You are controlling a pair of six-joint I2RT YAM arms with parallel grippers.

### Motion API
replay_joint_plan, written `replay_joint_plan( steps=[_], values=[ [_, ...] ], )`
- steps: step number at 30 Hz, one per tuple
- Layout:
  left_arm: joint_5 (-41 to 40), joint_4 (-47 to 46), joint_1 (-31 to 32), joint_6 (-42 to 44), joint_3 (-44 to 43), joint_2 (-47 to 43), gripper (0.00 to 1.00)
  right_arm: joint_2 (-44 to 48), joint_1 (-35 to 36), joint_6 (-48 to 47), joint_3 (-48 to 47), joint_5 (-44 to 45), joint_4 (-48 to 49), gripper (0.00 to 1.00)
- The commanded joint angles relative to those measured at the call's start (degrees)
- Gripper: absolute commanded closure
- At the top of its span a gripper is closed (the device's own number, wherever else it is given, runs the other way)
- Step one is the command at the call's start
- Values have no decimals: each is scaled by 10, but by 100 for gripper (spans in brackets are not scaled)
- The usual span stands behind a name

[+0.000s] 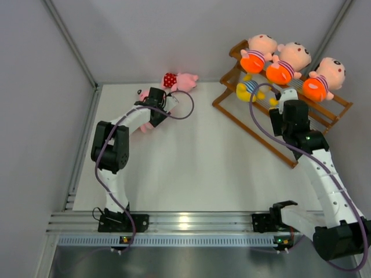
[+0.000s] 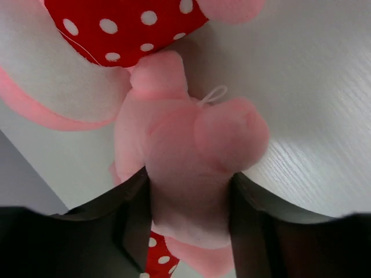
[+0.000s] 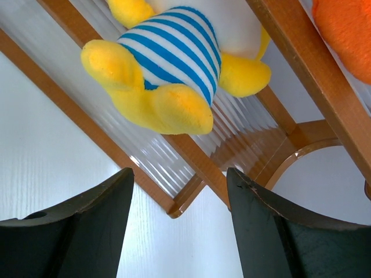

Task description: Place and organize the stuffed toys onto the shelf

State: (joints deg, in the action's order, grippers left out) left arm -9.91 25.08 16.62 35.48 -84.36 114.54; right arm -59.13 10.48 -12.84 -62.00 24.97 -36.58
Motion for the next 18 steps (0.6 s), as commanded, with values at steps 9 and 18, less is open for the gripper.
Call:
replay_joint_plan(
  steps=[9, 18],
  values=[
    [221, 116, 3, -116, -25, -198, 100, 81, 34, -14, -45, -124, -12, 36],
    [691, 143, 3, -283, -72, -357, 100, 126, 236, -161, 19, -295, 109, 36]
  ],
)
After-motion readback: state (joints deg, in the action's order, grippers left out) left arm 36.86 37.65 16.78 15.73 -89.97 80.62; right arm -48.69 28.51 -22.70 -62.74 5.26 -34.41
